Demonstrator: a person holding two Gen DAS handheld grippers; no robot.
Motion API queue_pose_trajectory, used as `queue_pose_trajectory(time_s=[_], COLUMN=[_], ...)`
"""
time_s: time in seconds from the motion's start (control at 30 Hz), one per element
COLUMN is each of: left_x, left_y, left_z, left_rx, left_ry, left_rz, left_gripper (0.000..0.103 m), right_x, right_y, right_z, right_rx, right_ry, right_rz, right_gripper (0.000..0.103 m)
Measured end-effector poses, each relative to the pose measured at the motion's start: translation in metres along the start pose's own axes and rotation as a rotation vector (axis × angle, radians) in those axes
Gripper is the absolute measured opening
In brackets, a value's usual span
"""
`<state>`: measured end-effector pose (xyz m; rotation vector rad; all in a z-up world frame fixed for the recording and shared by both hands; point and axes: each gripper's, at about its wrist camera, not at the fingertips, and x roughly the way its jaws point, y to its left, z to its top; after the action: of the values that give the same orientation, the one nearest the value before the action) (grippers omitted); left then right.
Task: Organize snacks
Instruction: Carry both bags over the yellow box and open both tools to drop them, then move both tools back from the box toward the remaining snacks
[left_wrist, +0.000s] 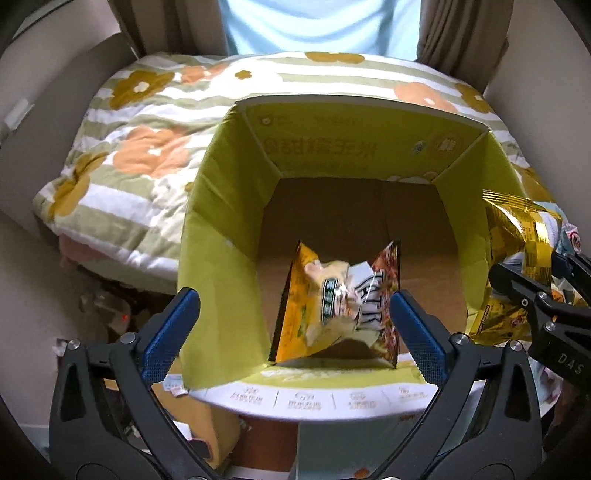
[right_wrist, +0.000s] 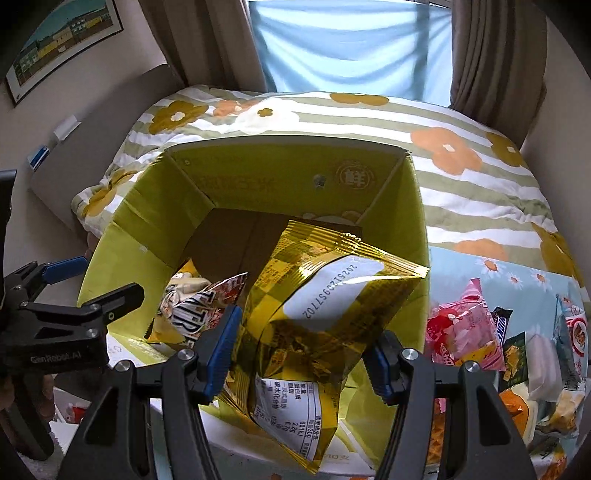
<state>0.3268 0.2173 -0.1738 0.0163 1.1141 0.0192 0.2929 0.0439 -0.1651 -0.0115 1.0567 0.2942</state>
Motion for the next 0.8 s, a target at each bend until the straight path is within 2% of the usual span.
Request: queue_pose_trajectory(time_s=[0.17,0.23,0.27,0.3,0.33,0.43,0.63,0.73,0.8], left_x=[-0.010,-0.017,-0.021,-0.024,-0.028,-0.036,-0.048,-0.057,-0.060], left_y=[0.005,0.005,0.005,0.004,0.004,0.004,0.005,0.004,0.003], left_z=[-0.008,-0.012,-0.013,-0.014,-0.016,-0.021,-0.031,-0.037,-0.040], left_rx=[-0.017,-0.014,-0.014,-0.014,-0.016,-0.023,-0.044,-0.059,-0.060], left_ry=[-0.012,-0.029,-0.035,-0.041,-0.050,-0.061,-0.081,-0.119,-0.133], left_rz=[-0.003,0.012,0.012,0.009,0.002,0.005,-0.005,0.005,-0.015], left_gripper=[0.102,0.102,0.102,0.102,0.102,0.102,0.102,0.102,0.102], right_x=[0.005,0.009,0.012,0.015,0.018,0.017,0.001,-0.010,-0.017], right_y=[0.007,0.008,0.009,0.010,0.010,0.010,0.012,0.013,0.013], right_z=[-0.002,-0.003,-0.004,-0.006,-0.009,-0.016,-0.024,-0.026,-0.028], right_rx=[-0.034,-0.043,-0.044,-0.045,-0.045,-0.045,-0.049,-0.055,-0.055], right_ry=[0.027,0.042,0.061,0.082,0.096,0.096,0.034,0.000,-0.024], right_rz=[0.012,0.013,0.021,0.031,0.037,0.045,0.054,0.051,0.042], right_gripper=[0.058,0.062,0.075,0.096,0.103,0.103,0.103,0.103,0.103])
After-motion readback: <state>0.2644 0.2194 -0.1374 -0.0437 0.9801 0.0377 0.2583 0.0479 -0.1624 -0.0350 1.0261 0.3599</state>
